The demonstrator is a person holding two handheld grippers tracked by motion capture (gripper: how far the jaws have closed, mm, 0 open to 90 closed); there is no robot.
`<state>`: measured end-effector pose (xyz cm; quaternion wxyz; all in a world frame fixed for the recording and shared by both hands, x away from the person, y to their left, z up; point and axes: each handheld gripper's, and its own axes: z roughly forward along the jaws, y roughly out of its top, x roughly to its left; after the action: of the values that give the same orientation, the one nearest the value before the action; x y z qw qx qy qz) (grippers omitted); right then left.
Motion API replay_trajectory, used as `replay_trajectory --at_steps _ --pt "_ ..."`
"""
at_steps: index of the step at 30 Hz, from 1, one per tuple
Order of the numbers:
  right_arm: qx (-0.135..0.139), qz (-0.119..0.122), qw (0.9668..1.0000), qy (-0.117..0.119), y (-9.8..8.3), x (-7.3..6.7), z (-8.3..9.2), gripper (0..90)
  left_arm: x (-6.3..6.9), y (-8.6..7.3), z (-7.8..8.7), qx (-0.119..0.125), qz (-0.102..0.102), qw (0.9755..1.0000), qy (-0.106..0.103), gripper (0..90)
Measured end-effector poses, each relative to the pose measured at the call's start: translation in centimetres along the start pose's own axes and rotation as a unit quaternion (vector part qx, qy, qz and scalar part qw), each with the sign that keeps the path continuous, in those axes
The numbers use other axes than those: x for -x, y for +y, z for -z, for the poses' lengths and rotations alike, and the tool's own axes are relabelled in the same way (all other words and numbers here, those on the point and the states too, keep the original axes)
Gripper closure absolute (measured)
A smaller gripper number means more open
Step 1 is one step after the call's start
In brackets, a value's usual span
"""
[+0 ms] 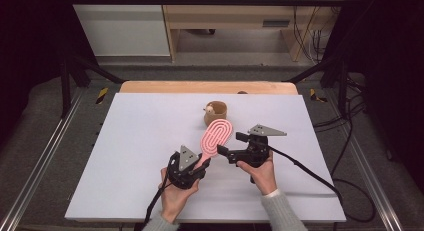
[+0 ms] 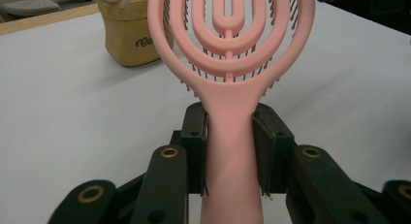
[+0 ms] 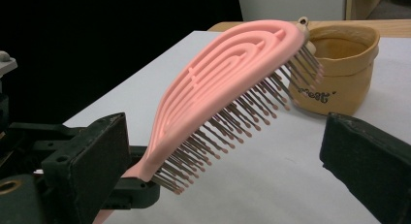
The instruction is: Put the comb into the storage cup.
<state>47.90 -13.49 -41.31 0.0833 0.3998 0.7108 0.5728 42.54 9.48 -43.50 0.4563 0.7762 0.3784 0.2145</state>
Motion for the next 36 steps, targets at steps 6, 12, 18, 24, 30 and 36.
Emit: replay_trajectory --at_steps 6,12,18,24,30,36 --pt "-0.001 -0.002 1.0000 -0.003 0.0 0.1 -0.1 7.7 0.6 0.2 -0.2 0.000 -0.006 1.0000 -0.003 69.0" --pt "-0.004 -0.007 1.0000 -0.002 0.0 0.2 -0.2 11.8 1.1 0.4 -0.3 0.004 -0.010 0.9999 -0.008 69.0" --pt "-0.011 -0.007 0.9999 0.000 -0.1 0.2 -0.2 17.0 1.7 0.3 -0.3 0.006 -0.014 0.9998 -0.011 69.0" --pt "-0.011 -0.008 0.9999 0.004 -0.1 0.2 -0.2 25.3 1.9 0.2 -0.3 0.006 -0.017 0.9998 -0.012 69.0" --pt "-0.015 -0.019 0.9996 0.013 -0.1 0.3 -0.2 36.3 2.0 0.1 -0.3 0.008 -0.015 0.9998 -0.012 69.0" --pt "-0.016 -0.036 0.9991 0.018 -0.2 0.6 -0.1 41.7 2.2 0.0 -0.6 0.008 -0.017 0.9998 -0.011 69.0"
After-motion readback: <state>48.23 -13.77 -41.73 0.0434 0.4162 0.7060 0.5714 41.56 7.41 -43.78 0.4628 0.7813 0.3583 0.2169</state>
